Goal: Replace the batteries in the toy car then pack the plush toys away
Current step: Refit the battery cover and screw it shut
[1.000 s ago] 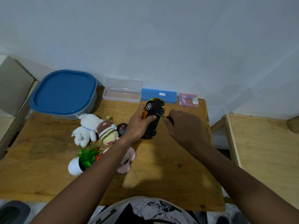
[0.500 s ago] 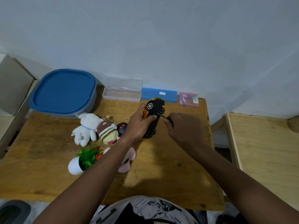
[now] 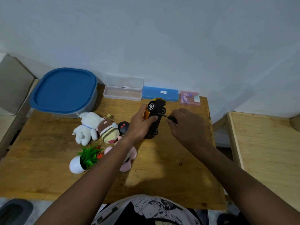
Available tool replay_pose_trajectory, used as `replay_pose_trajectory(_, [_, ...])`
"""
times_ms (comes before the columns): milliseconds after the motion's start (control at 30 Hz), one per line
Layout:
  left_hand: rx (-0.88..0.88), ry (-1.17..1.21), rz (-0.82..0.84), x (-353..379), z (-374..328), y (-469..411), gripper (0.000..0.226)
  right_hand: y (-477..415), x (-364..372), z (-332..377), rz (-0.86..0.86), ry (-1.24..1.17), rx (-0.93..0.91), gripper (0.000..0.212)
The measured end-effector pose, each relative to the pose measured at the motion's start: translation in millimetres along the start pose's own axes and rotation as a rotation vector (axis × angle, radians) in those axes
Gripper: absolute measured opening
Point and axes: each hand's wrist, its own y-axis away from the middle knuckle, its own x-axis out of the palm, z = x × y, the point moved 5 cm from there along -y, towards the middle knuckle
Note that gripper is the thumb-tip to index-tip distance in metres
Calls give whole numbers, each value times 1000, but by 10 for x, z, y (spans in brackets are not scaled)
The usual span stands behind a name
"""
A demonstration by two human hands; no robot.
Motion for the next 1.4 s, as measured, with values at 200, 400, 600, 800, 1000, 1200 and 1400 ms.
replay_pose_trajectory(200, [18,-32,-3,-13,-5,7,35,-39,166,-111,170,-217,272,45])
replay_pose_trajectory(400, [-42,22,25,-20,92,22,29,-49,113,-26,185,-265,152,20])
replay_pose_trajectory(600, [-29,14,19,-16,43,-6,29,-5,9,56,-39,47,-50,23])
replay_pose_trajectory(800, [4,-51,3,-42,-11,-36,35,-43,150,-68,106,-308,240,40])
replay_pose_trajectory(1000, [-68,-9,31,6,79,-7,32,-71,122,-34,214,-284,185,19])
replay_pose_trajectory(1200, [-73,9,18,-53,67,-36,31,-5,62,-1,73,-19,-11,22])
replay_pose_trajectory(1400, [-65,-29,52,-52,111,-28,33,-54,238,-100,179,-183,227,41])
